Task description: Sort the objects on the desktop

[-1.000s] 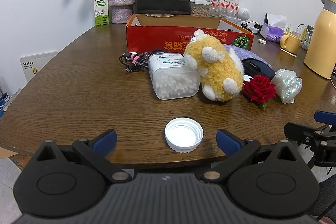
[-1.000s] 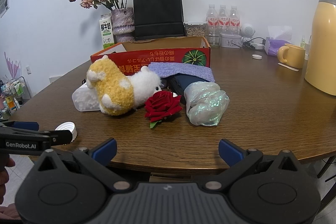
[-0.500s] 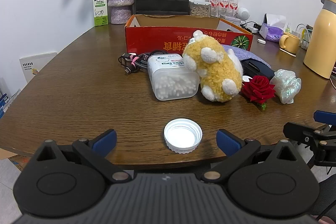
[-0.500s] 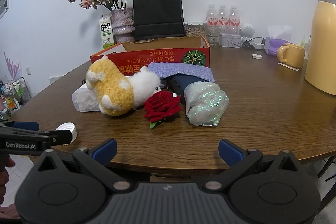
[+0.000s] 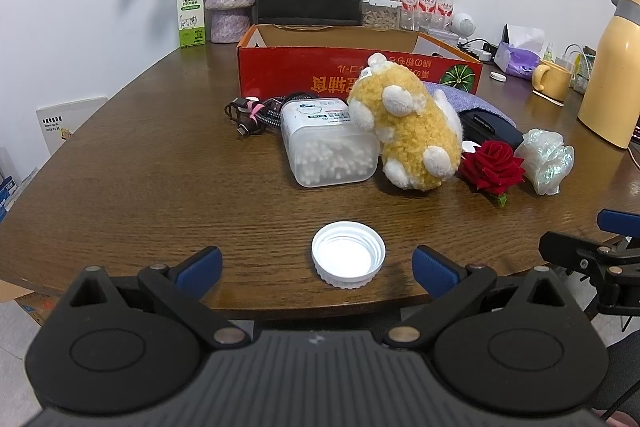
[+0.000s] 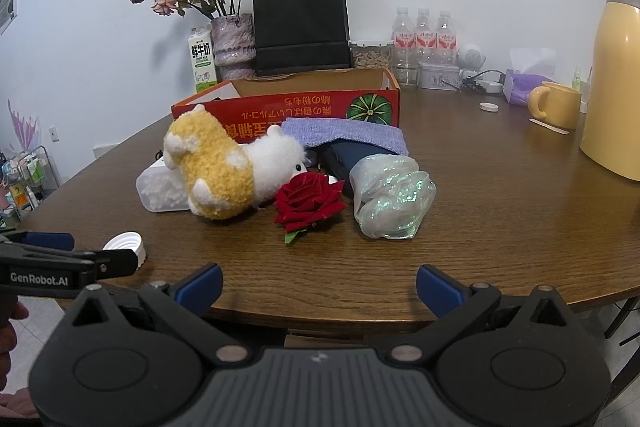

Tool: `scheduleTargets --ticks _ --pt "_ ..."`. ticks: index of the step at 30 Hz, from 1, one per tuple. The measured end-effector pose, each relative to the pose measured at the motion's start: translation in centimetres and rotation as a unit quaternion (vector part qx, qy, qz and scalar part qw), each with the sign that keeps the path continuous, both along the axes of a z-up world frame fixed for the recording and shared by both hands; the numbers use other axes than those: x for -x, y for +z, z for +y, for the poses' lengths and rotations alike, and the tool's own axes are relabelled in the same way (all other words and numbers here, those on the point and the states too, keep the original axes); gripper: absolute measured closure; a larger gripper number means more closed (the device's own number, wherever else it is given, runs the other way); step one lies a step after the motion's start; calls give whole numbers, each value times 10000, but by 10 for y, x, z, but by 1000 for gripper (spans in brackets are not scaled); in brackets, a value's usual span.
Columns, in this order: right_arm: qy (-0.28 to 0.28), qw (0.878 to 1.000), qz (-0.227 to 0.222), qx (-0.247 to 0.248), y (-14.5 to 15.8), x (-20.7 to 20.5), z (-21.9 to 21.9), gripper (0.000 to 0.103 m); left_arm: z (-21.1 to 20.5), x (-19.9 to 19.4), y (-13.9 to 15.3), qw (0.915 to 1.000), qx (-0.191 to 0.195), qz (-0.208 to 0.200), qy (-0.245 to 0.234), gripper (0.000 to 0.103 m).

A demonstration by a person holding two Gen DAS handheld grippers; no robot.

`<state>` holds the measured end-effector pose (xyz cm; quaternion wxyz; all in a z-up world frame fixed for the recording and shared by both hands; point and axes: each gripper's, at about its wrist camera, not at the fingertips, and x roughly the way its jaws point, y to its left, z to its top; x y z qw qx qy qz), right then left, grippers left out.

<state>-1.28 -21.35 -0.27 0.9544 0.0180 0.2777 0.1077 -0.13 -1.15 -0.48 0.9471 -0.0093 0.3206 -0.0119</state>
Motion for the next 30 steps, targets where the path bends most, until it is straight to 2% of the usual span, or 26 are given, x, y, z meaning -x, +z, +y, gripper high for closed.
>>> scheduleTargets --ticks 7,9,14,19,27,30 --pt "-101 9999 -12 15 -4 -5 -4 0 2 -5 -6 9999 100 20 -72 1" --pt "-169 9998 -24 46 -5 -9 -7 0 3 -6 -7 9998 139 42 -98 13" --pt "-274 9994 -59 185 -9 -20 -10 0 1 -4 -7 9997 145 -50 -176 29" --pt "-320 9991 -51 276 -13 -29 -13 0 -1 -5 -6 9995 97 -123 -261 60" --pt "-440 9977 -240 459 -10 -47 -20 0 1 -14 -2 9992 165 -204 -295 62" --pt "-455 9976 -272 446 -7 -58 -24 5 4 -18 2 9991 190 -299 -242 62"
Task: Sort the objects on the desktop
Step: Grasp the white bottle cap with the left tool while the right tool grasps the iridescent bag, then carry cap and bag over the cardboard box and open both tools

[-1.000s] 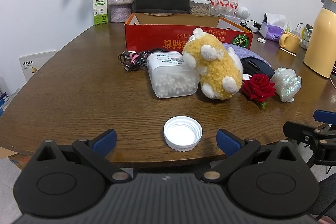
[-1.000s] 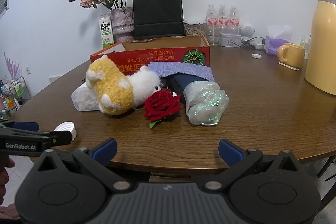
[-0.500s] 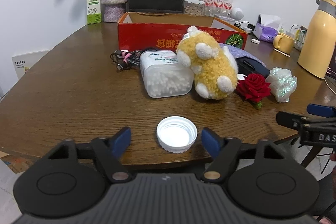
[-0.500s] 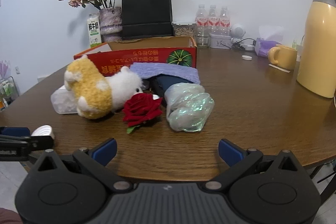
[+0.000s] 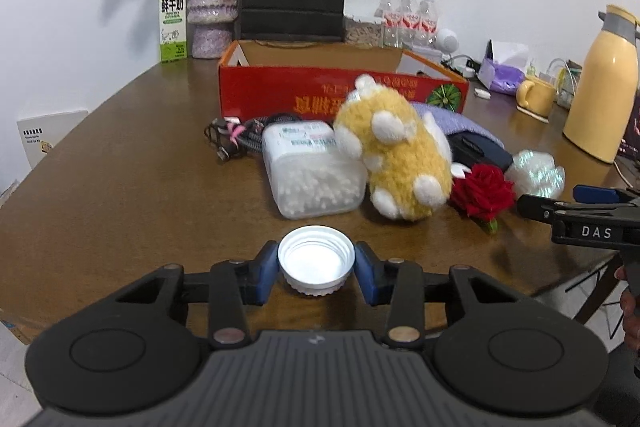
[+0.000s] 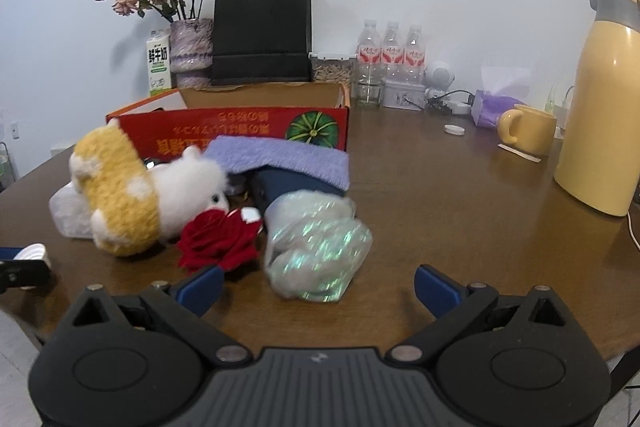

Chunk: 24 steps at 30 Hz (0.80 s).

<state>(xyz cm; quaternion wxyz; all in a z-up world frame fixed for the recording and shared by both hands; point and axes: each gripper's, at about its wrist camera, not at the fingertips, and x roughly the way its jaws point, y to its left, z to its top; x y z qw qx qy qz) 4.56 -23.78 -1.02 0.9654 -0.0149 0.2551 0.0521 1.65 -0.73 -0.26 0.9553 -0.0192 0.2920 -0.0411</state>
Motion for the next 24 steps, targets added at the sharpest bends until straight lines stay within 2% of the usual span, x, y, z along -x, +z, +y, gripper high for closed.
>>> scheduleTargets --ticks 3,4,5,6,7,8,11,18,24 --pt "39 9999 -36 -86 3 -10 -4 8 3 -4 4 10000 40 -42 60 62" --pt "70 9999 -40 -118 4 -13 -4 14 5 -6 5 9999 56 -51 76 62" --pt "105 9998 -34 -149 5 -15 -5 27 6 -7 6 9999 75 -68 93 62" --pt "135 9997 -25 -189 5 -17 -5 34 7 -8 7 9999 92 -83 99 62" --pt "186 9995 -7 -248 5 -18 -7 48 8 -9 8 9998 113 -101 92 62" --pt "243 9992 33 -311 5 -19 -8 56 9 -9 10 9998 136 -112 90 62" --pt "355 9985 24 -410 5 -17 -10 64 11 -10 15 9996 174 -198 102 62" --pt "490 9974 -268 -460 19 -9 -10 65 24 -20 41 9976 232 -629 187 62" --pt "573 9959 -585 -379 47 -18 -7 65 31 -48 74 9941 144 -1074 -19 62"
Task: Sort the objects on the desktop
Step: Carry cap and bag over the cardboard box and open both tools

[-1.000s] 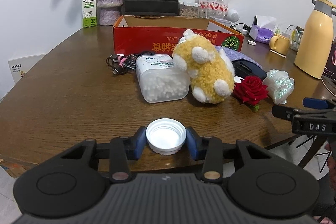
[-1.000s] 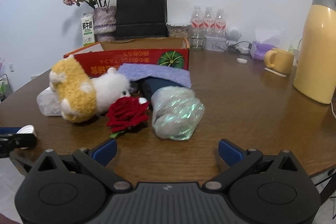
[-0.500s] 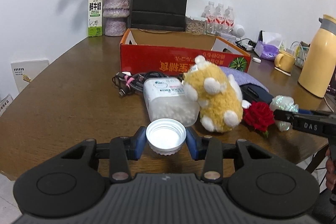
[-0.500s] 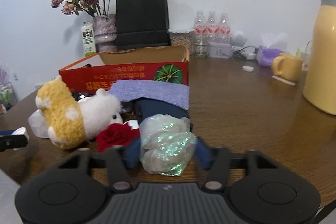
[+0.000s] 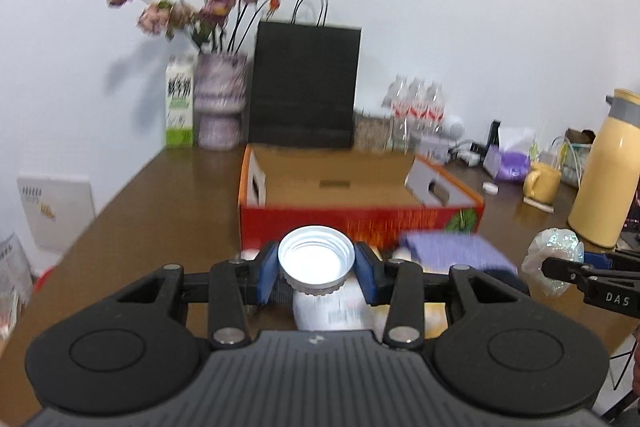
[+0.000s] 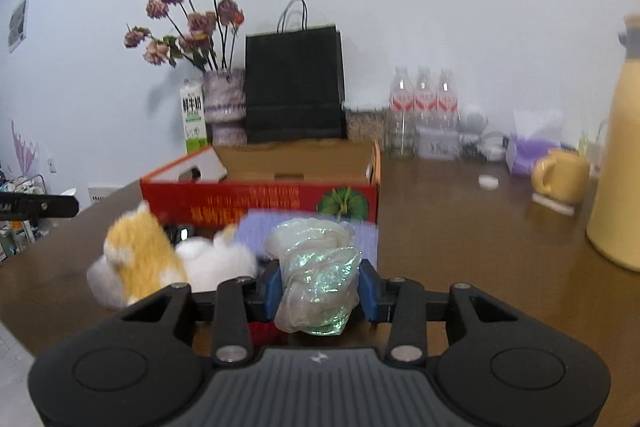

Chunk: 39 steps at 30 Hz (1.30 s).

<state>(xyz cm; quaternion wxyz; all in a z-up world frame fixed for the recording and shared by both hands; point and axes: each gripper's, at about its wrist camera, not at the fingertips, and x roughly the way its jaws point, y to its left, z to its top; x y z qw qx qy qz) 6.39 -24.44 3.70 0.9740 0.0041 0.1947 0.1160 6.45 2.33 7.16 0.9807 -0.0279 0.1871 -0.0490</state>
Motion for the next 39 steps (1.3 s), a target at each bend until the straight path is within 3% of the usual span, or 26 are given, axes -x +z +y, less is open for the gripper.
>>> scheduleTargets --ticks 9,15,25,35,37,38,39 --pt "100 9995 -289 72 56 -76 28 65 17 -90 34 9992 193 -343 -83 62" --pt "143 9999 5 23 78 -166 52 65 21 -168 41 9981 484 0 -378 62" --pt "33 9953 941 241 58 -297 89 65 19 -272 -2 9955 332 873 124 62" --pt "206 9864 1417 807 22 -336 114 64 14 -301 -38 9917 -154 1247 282 62" --pt "210 9845 1481 917 16 -336 115 60 12 -303 -43 9902 -246 1351 248 57" --pt "211 9840 1513 913 14 -335 114 56 10 -303 -43 9901 -276 1358 241 49" --pt "211 9836 1546 900 12 -334 112 53 10 -302 -42 9906 -295 1307 261 30"
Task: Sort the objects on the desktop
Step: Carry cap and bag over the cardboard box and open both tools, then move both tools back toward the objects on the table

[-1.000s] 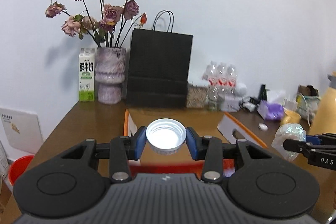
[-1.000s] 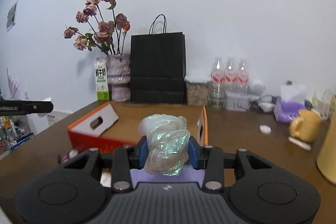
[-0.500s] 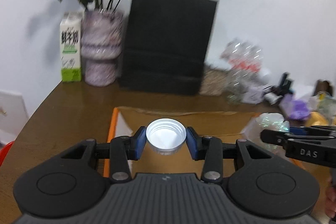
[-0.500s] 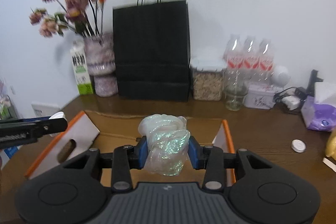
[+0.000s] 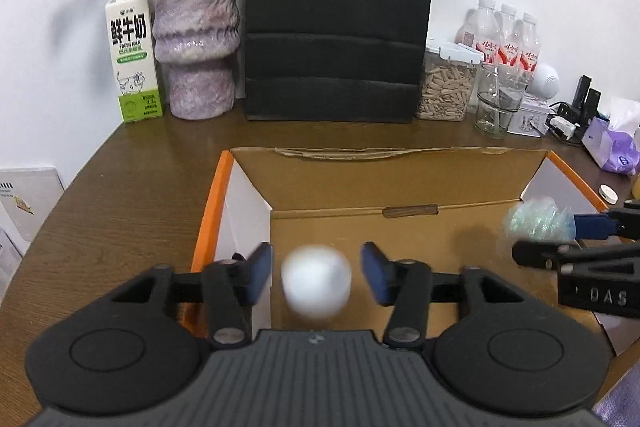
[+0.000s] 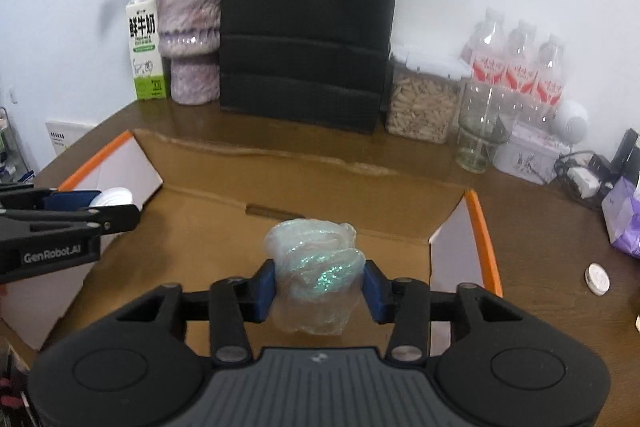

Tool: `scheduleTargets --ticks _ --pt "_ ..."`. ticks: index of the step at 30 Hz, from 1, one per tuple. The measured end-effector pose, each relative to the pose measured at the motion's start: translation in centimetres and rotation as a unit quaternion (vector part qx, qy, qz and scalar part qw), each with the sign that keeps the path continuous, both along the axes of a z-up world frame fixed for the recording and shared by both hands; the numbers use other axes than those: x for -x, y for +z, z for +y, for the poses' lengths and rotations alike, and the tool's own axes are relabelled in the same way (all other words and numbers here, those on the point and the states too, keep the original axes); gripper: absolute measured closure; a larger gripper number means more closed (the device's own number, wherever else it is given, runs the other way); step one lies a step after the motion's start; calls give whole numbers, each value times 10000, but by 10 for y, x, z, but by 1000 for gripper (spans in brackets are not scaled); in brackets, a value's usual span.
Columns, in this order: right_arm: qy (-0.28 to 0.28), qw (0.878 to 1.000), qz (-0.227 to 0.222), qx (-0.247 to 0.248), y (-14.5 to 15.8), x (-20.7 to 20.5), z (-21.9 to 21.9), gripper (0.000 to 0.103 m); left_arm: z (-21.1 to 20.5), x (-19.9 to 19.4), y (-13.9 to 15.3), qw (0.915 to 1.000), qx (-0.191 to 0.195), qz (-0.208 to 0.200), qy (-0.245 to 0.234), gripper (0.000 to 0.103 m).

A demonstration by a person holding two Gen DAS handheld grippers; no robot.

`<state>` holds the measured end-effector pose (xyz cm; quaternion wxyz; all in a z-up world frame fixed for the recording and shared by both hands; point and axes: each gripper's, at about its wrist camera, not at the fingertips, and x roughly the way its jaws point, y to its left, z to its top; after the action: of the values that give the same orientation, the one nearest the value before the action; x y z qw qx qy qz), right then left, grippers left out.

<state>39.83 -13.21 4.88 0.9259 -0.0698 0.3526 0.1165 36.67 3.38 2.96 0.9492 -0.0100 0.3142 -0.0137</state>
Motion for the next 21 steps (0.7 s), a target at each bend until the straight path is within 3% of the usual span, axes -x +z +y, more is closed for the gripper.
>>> scheduleTargets --ticks 2,4,6,8,21 --pt "-79 10000 3 -10 -2 4 -4 26 -2 6 5 9998 -25 -175 -10 4" --pt "-120 9998 -150 -65 0 10 -7 8 -5 13 10 9992 -66 -382 -86 0" --pt "-74 9993 -339 -158 6 20 -11 7 -8 17 14 9987 -149 -483 -75 0" --pt "-58 9986 -440 -277 13 26 -16 0 -11 21 19 9983 -190 -551 -21 0" --pt "65 9926 -1187 -236 61 80 -22 0 -8 63 65 9902 -91 -1388 89 0"
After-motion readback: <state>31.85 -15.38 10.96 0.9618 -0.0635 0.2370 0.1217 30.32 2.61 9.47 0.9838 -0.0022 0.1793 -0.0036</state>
